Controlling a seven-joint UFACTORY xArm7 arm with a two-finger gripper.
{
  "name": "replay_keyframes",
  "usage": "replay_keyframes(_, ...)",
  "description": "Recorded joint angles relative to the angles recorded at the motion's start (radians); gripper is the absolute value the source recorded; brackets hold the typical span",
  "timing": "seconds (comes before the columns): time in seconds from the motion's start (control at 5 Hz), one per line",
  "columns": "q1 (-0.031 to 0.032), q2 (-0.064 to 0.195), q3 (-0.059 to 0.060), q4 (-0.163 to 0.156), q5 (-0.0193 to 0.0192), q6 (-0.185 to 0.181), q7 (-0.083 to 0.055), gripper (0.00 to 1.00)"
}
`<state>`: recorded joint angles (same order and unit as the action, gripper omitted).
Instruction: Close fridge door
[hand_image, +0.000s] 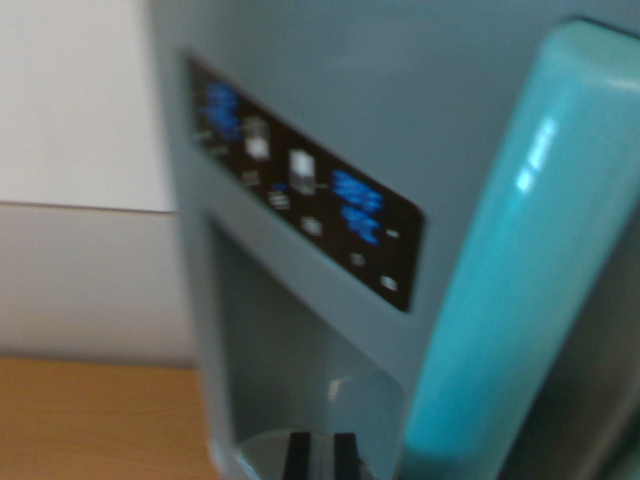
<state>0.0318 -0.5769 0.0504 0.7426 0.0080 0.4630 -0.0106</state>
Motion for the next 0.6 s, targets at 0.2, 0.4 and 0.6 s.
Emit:
replay_keyframes(0.2,0.0000,0.000,0.000,0.000,0.0000,0.000,0.000,1.00)
replay_keyframes(0.4,0.0000,0.034,-0.030,0.025,0.0000,-0.001,0.000,1.00)
replay_keyframes(0.6,0.0000,0.034,-0.030,0.025,0.0000,-0.001,0.000,1.00)
